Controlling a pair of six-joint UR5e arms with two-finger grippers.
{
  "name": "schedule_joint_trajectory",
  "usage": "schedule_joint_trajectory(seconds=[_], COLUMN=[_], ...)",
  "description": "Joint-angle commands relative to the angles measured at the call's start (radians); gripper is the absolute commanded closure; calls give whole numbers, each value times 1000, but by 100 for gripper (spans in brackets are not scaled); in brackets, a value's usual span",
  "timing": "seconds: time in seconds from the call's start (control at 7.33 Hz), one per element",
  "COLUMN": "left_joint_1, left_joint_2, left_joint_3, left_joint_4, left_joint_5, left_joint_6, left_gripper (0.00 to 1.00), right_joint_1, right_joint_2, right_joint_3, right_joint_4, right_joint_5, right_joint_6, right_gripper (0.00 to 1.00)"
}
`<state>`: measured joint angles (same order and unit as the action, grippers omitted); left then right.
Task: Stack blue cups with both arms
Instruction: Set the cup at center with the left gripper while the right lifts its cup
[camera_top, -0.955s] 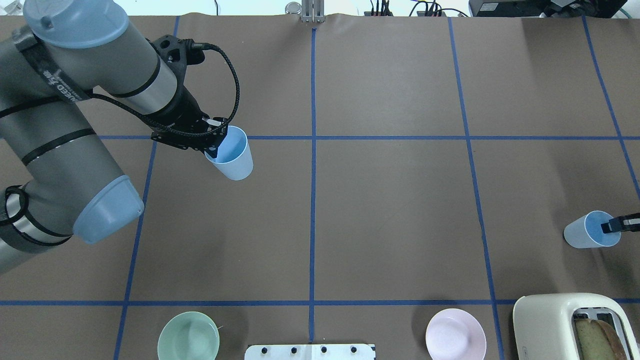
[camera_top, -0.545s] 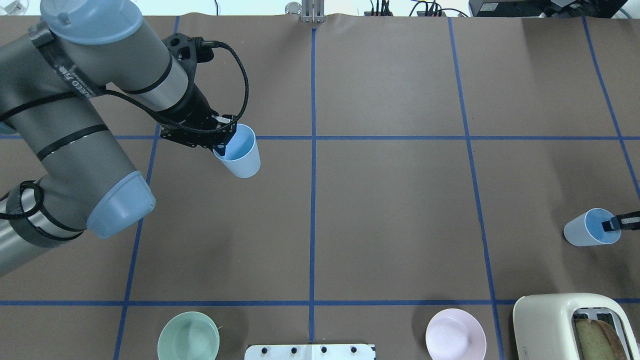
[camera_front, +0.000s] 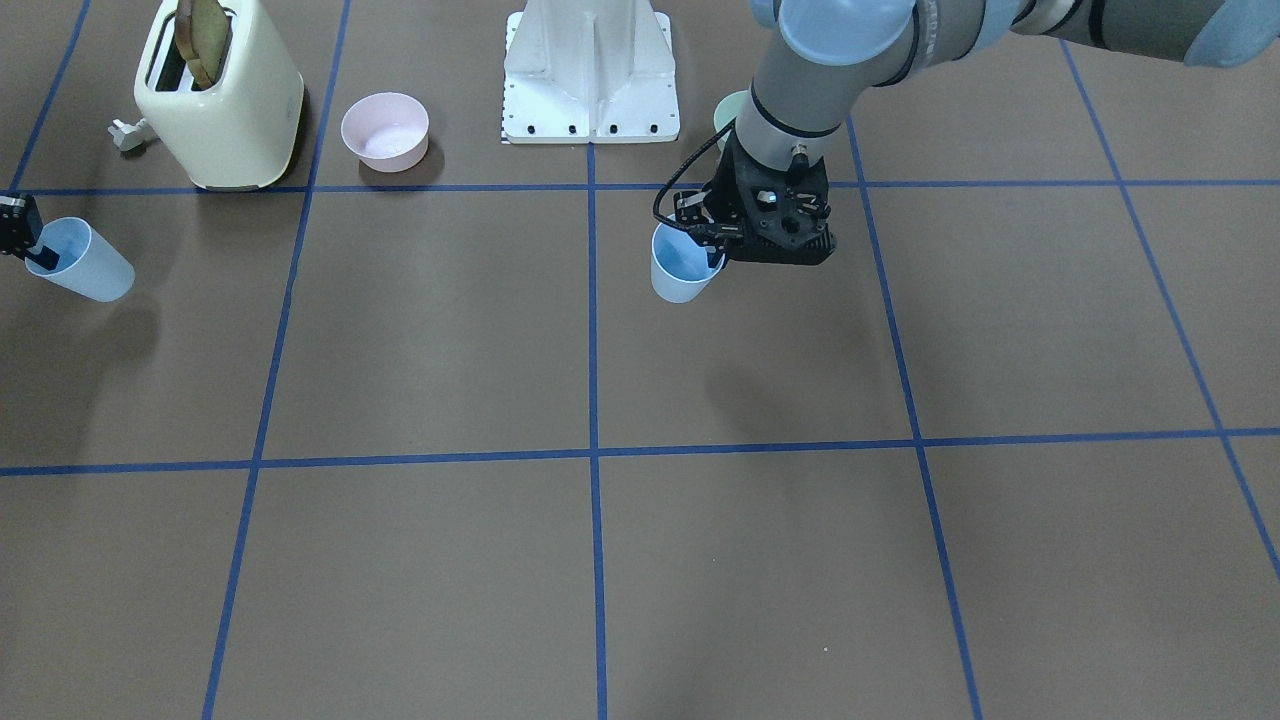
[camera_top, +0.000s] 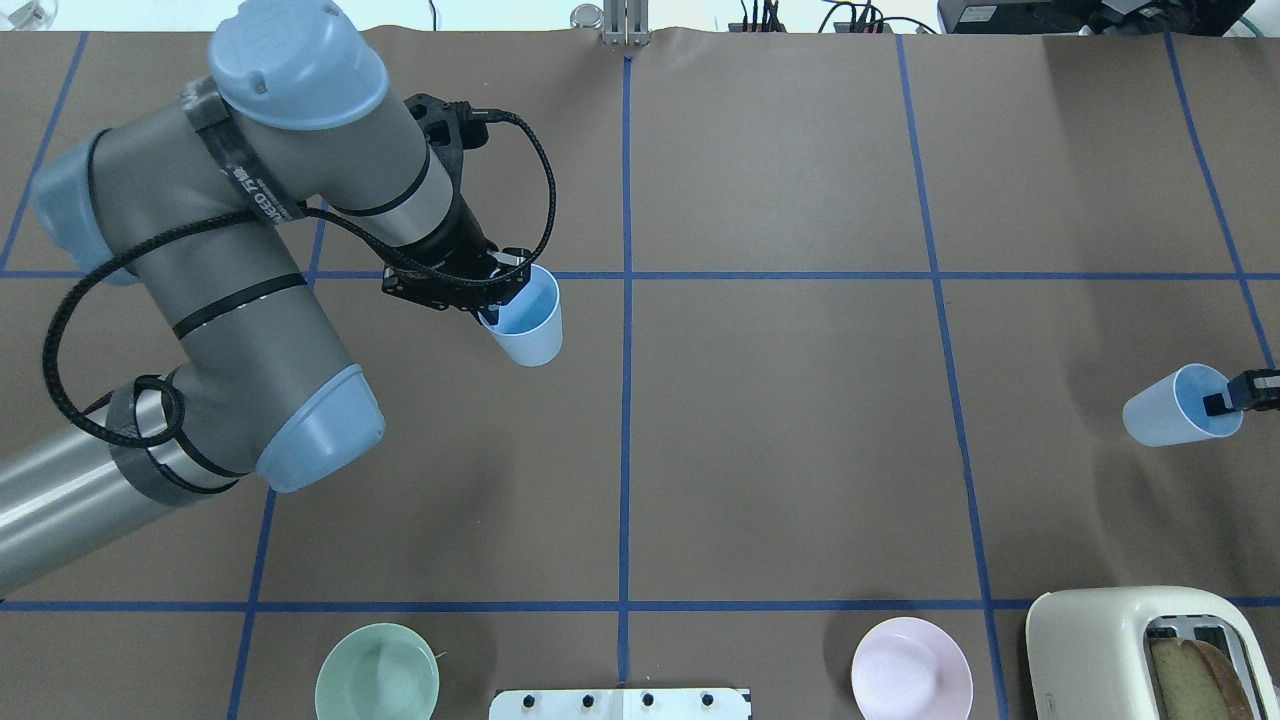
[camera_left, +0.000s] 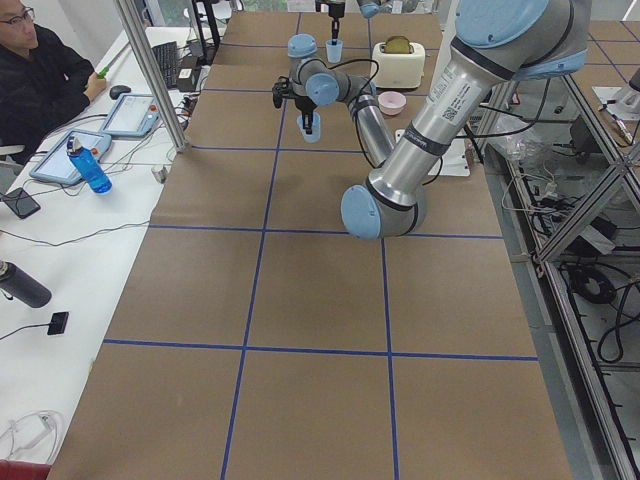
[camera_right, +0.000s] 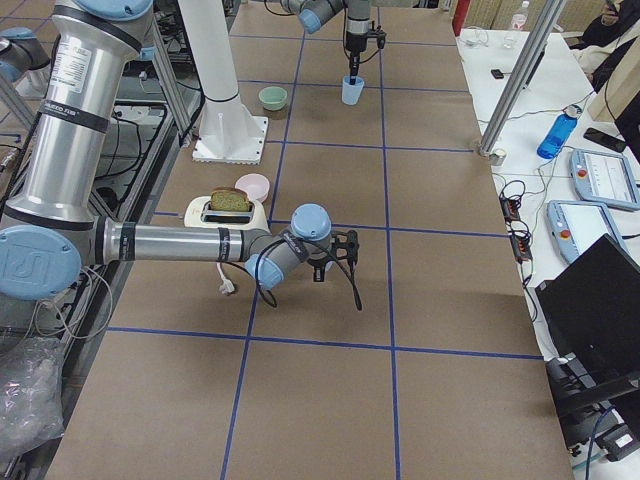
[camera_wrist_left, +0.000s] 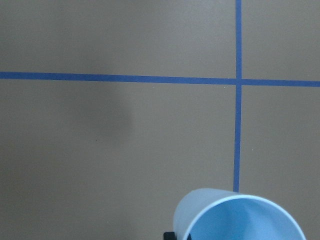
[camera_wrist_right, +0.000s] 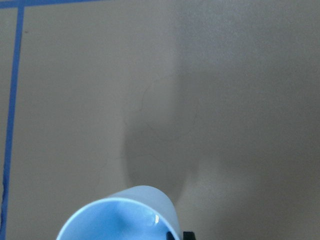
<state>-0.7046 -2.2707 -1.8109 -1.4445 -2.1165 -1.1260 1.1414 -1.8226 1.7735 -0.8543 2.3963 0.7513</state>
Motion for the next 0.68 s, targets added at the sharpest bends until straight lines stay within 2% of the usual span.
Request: schedule_joint_trajectory(seconds=[0.0,0.41,0.55], left_joint_1=[39,92,120], left_joint_2=[-12,-12,-15], left_joint_3=[83,146,159], left_joint_4=[-117,-207,-230], left_joint_5=[32,62,102], left_joint_6=[-64,-72,-92], left_gripper=[100,100,100], right_joint_1=[47,81,93], right_joint_2=[127,253,290], right_joint_3=[46,61,66], right_joint_4=[-194,-352,-402], right_joint_5=[12,29,30], right_joint_6=[-10,-13,-15], right_gripper=[100,100,100])
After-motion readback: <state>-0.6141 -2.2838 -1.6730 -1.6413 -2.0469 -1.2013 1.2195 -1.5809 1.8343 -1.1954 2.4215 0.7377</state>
